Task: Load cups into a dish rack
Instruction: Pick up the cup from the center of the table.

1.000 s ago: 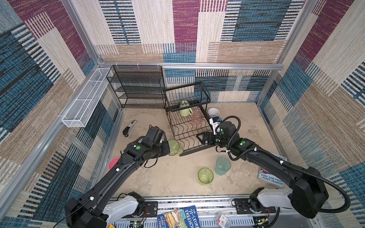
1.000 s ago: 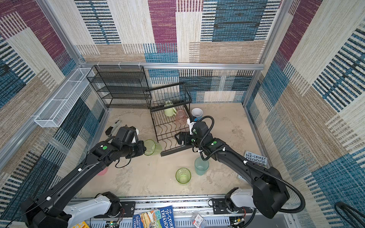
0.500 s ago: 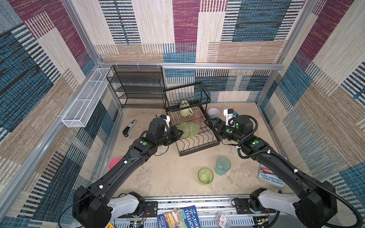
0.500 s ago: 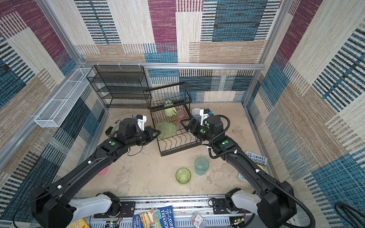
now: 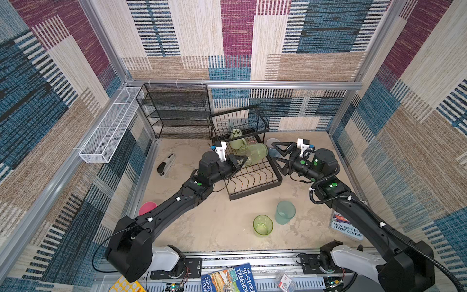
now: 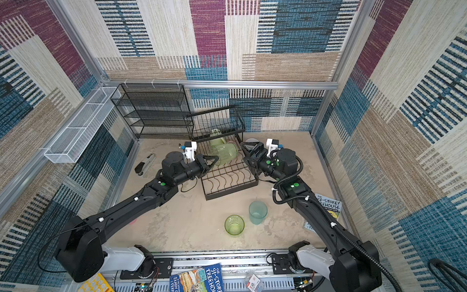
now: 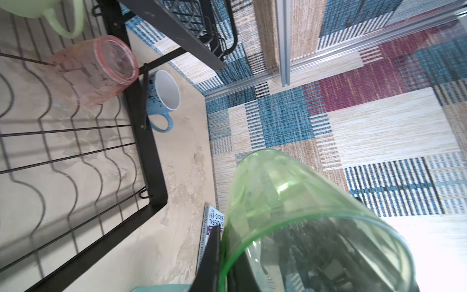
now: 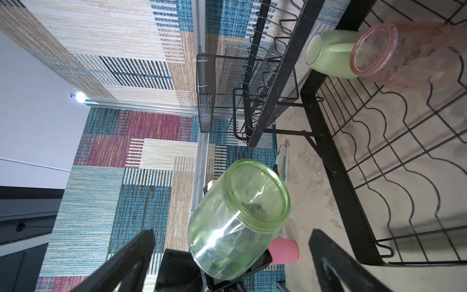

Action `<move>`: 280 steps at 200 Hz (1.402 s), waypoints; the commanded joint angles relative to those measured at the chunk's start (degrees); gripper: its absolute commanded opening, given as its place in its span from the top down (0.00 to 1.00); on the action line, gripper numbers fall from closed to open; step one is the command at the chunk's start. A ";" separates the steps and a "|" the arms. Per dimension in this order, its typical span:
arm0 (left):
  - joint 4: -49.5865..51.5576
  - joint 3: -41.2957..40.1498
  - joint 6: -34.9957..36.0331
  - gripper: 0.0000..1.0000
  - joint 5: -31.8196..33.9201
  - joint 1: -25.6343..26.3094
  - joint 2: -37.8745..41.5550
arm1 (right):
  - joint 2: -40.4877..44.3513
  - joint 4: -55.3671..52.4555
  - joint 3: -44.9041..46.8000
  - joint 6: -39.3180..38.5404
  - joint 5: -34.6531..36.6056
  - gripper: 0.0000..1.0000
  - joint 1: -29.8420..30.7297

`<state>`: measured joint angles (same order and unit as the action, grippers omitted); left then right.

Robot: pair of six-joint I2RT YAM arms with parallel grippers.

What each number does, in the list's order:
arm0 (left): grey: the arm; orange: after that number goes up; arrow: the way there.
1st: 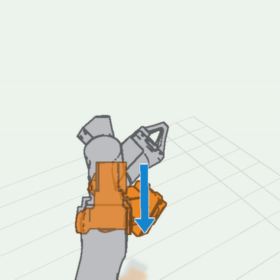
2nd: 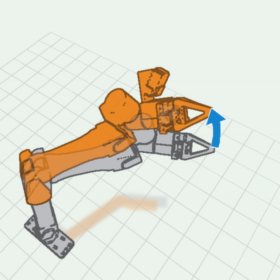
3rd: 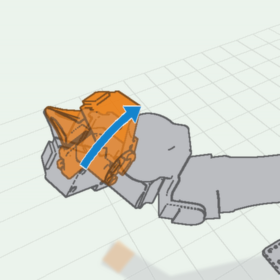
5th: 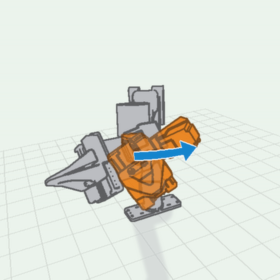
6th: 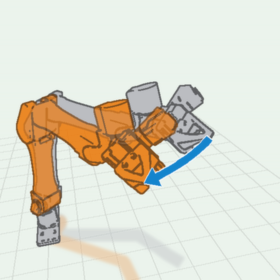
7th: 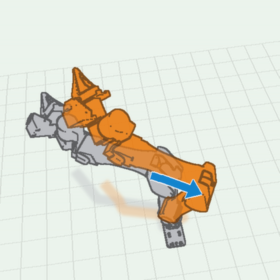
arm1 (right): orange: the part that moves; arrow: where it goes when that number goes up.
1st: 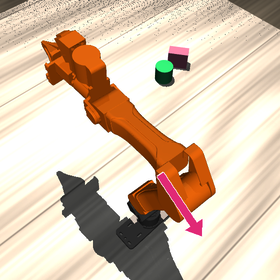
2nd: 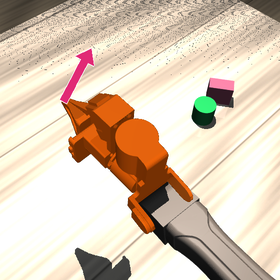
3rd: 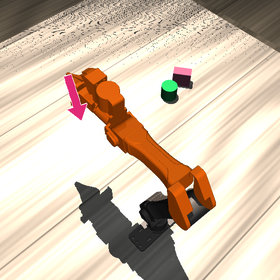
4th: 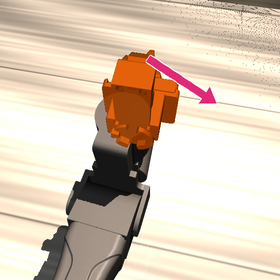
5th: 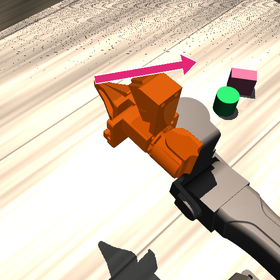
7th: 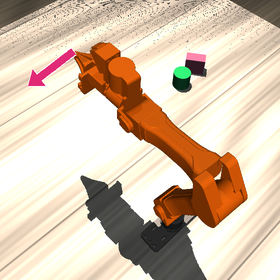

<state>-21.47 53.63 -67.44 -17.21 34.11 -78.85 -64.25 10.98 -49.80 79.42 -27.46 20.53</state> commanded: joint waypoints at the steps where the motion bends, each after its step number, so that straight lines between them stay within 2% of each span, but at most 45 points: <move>1: -11.29 -0.77 -2.97 0.95 0.75 0.97 -1.74 | -0.28 3.35 0.31 3.92 -1.23 0.00 -0.11; 47: -18.14 -0.98 -3.49 0.95 2.16 3.19 -4.13 | -1.24 4.03 0.74 5.17 -0.80 0.00 -0.25; 135: -20.35 2.07 -3.80 0.95 0.01 5.31 -9.73 | -3.60 5.24 0.26 6.32 0.89 0.00 -0.40; 231: -21.37 3.76 -3.09 0.95 0.78 7.63 -13.11 | -1.81 3.16 0.65 6.36 4.92 0.09 -0.58; 280: -22.18 4.63 -3.20 0.94 1.57 7.82 -14.79 | -1.40 1.52 0.74 5.59 5.67 0.11 -0.52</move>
<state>-40.88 57.43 -70.70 -16.58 41.87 -92.95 -65.98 12.16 -49.17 85.17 -22.39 19.90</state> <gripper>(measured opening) 0.085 0.894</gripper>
